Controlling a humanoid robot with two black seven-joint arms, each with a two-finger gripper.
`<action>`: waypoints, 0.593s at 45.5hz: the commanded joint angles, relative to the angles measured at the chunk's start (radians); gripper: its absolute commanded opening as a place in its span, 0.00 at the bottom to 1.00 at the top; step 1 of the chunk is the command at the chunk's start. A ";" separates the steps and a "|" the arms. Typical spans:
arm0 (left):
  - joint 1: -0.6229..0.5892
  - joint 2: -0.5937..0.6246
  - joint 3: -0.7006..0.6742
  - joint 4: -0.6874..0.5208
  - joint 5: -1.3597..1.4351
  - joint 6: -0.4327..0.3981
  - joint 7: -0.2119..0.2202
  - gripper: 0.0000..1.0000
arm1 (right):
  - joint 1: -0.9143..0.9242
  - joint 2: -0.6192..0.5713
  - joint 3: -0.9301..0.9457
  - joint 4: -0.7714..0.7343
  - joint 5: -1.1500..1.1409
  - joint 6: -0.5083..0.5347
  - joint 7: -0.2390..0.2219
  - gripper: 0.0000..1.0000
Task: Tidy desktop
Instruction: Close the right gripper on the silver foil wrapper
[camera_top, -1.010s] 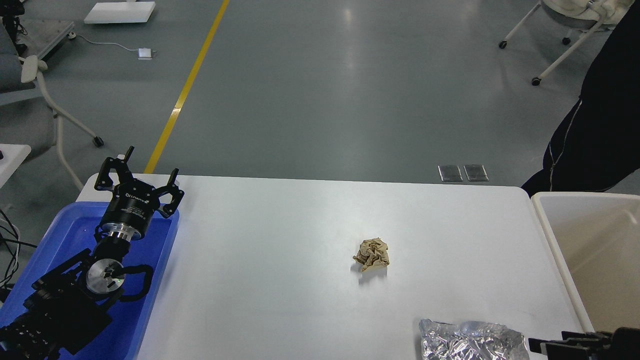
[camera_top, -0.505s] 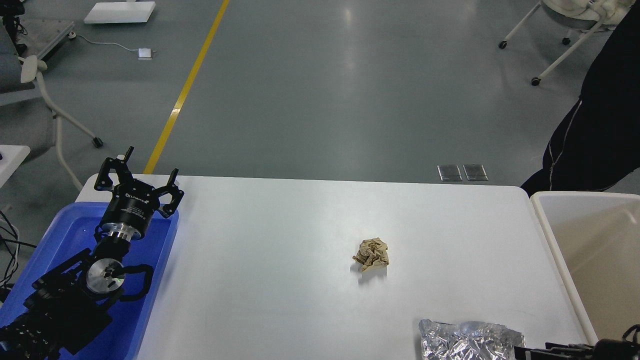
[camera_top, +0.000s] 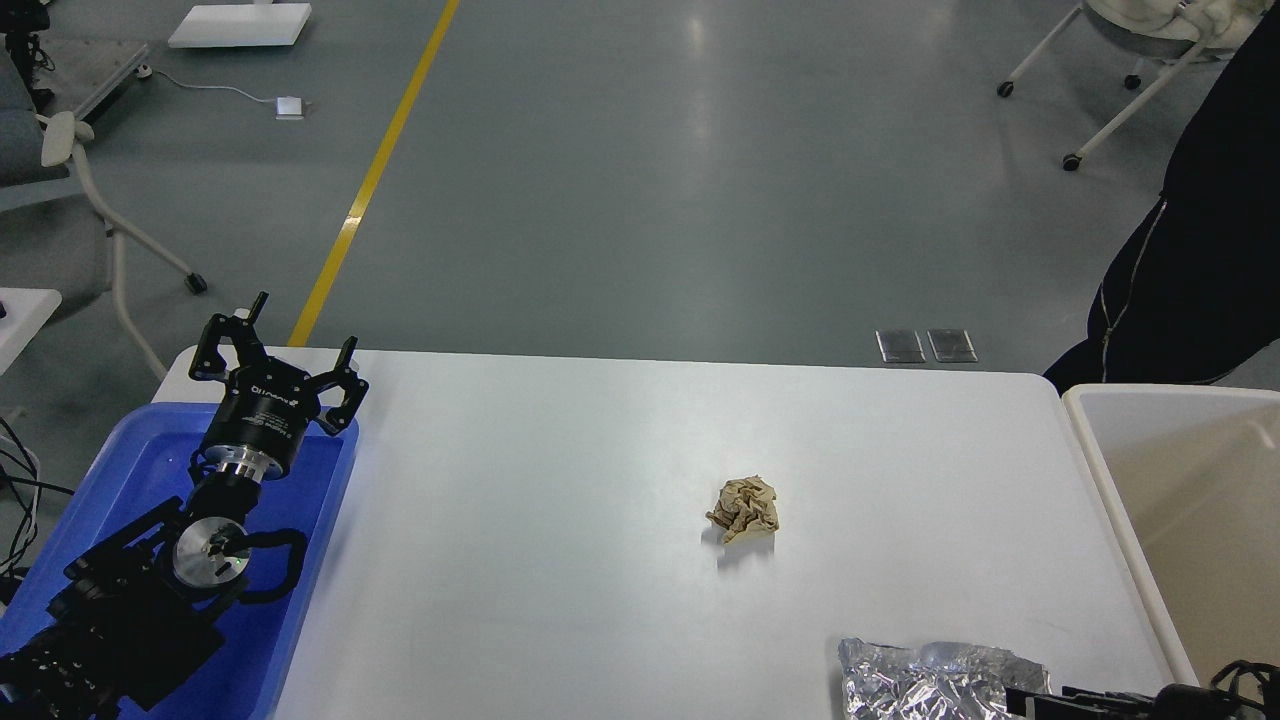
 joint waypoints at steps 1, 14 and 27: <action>0.000 0.000 0.000 0.000 0.000 0.000 0.000 1.00 | -0.026 0.027 -0.002 -0.029 0.004 -0.035 0.002 0.78; 0.000 0.000 0.000 0.000 -0.001 0.000 0.000 1.00 | -0.032 0.050 -0.003 -0.061 0.000 -0.039 0.005 0.72; 0.000 0.000 0.000 0.000 0.000 0.000 0.000 1.00 | -0.054 0.070 -0.040 -0.093 -0.011 -0.067 0.006 0.37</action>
